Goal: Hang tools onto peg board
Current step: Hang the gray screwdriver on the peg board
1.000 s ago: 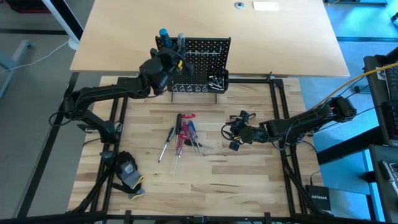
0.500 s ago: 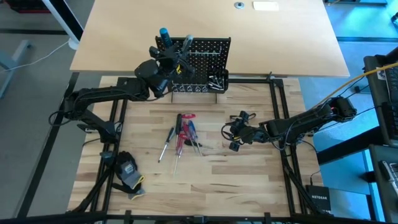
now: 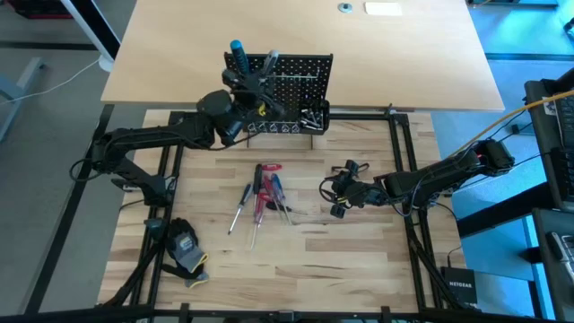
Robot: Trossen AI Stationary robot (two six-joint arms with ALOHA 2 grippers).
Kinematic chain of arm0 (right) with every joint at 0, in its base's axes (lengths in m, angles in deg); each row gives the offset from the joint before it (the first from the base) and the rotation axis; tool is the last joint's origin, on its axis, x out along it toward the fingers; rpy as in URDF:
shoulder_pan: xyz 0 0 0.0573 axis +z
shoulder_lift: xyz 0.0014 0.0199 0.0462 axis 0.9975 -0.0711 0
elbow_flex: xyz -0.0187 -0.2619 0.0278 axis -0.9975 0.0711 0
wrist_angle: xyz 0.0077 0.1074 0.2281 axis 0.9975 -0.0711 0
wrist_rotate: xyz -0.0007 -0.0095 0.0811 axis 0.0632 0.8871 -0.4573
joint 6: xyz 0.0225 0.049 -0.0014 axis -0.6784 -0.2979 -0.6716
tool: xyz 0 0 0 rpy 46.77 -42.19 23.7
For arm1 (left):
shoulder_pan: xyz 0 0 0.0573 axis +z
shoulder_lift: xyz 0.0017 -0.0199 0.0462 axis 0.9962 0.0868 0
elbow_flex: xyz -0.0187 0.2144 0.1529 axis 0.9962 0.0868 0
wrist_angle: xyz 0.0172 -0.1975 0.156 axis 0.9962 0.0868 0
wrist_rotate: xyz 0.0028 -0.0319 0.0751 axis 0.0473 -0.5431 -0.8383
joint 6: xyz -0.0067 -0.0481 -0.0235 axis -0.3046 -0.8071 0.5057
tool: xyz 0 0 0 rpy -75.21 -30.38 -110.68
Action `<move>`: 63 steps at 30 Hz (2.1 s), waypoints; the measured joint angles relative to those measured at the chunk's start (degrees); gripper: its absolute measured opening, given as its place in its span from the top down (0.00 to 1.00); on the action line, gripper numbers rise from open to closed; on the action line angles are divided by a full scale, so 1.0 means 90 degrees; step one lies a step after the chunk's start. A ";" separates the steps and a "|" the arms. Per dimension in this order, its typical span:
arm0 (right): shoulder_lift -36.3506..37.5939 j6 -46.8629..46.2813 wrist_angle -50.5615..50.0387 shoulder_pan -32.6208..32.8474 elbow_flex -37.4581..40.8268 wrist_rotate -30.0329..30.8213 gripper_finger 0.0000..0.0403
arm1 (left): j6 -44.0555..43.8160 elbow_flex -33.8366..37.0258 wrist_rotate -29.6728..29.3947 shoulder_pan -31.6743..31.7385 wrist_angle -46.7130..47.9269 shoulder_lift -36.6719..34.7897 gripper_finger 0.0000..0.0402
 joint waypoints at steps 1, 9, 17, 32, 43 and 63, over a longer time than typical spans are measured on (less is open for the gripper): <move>0.0002 0.0000 -0.0002 -0.0001 -0.0002 0.0000 0.55 | -0.0015 0.0000 0.0210 0.0008 0.0202 0.0008 0.62; 0.0001 0.0006 0.0072 0.0000 -0.0002 0.0000 0.55 | 0.0696 0.0002 0.0809 0.0139 0.0471 0.0018 0.62; 0.0002 0.0121 0.0209 0.0000 -0.0001 0.0000 0.55 | 0.1059 -0.0011 0.0943 0.0290 0.0105 0.0129 0.62; 0.0002 0.0170 0.0138 -0.0001 0.0001 -0.0146 0.55 | 0.1315 -0.0797 0.0732 0.0527 0.0509 0.0963 0.62; 0.0001 0.0171 0.0148 -0.0001 0.0001 -0.0146 0.55 | 0.1312 -0.0797 -0.0002 0.0428 0.0459 0.0963 0.62; 0.0002 0.0170 0.0098 0.0000 0.0000 -0.0201 0.55 | 0.1708 -0.0797 -0.0430 -0.1110 0.0849 0.0606 0.62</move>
